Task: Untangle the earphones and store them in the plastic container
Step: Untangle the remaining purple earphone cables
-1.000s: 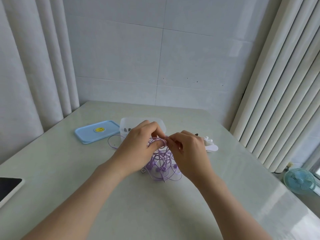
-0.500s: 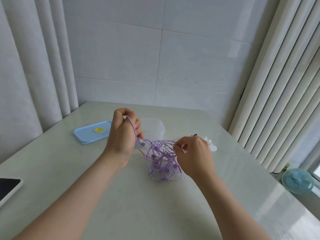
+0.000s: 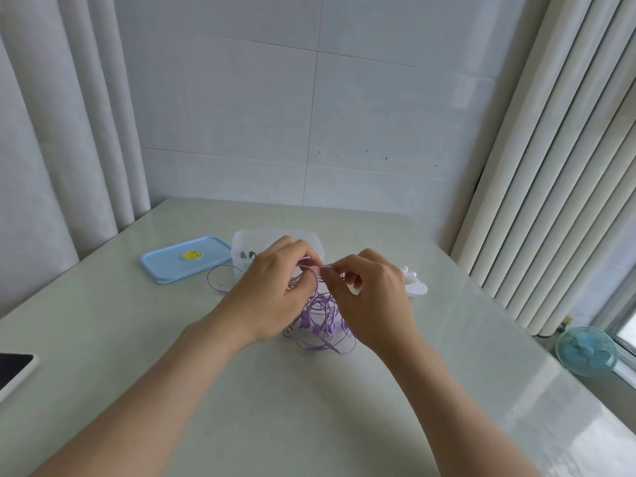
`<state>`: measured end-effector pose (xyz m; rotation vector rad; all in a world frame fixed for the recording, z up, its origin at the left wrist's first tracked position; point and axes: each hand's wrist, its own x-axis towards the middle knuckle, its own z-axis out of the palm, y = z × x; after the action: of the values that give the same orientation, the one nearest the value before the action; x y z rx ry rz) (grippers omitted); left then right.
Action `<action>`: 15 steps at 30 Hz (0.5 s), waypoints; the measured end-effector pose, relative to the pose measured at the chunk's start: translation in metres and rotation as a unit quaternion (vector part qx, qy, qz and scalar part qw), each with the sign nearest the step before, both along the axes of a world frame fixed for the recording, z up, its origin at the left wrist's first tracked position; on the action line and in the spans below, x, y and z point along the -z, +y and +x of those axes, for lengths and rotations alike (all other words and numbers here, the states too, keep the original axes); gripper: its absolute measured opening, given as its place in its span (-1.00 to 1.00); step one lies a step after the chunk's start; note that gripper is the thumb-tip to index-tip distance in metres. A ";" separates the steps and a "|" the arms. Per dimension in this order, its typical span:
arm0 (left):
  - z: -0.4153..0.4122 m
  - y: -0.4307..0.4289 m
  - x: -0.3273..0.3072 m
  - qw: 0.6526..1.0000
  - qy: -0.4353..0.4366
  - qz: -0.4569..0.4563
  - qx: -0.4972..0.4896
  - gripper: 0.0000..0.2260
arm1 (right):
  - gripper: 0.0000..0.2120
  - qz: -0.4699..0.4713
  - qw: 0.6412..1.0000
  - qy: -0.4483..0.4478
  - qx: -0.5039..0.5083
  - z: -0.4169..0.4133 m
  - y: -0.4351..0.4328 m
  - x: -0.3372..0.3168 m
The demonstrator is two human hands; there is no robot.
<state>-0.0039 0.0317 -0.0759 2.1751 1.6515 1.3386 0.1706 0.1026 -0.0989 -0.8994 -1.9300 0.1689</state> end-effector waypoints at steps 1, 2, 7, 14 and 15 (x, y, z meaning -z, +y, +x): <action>-0.001 0.001 0.001 1.000 0.005 0.003 -0.005 -0.93 | -0.92 0.007 1.000 -0.004 -0.007 0.000 0.000 0.000; -0.001 0.003 0.003 1.000 0.006 0.002 -0.007 -0.90 | -0.93 0.011 1.000 -0.010 -0.014 0.000 0.000 0.001; -0.003 0.009 0.007 0.997 -0.045 0.056 -0.039 -0.86 | -0.92 -0.041 0.996 -0.072 0.019 0.002 0.005 0.006; 0.009 0.002 -0.014 0.826 -0.534 -0.033 0.174 -0.79 | -0.91 -0.112 0.988 -0.092 0.050 0.010 0.012 0.010; 0.008 0.002 -0.015 0.815 -0.553 -0.033 0.171 -0.78 | -0.90 -0.119 0.987 -0.092 0.056 0.010 0.014 0.011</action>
<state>0.0036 0.0335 -0.0606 1.0667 0.7621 1.8051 0.1808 0.1161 -0.1096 -1.2164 -2.0523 0.2616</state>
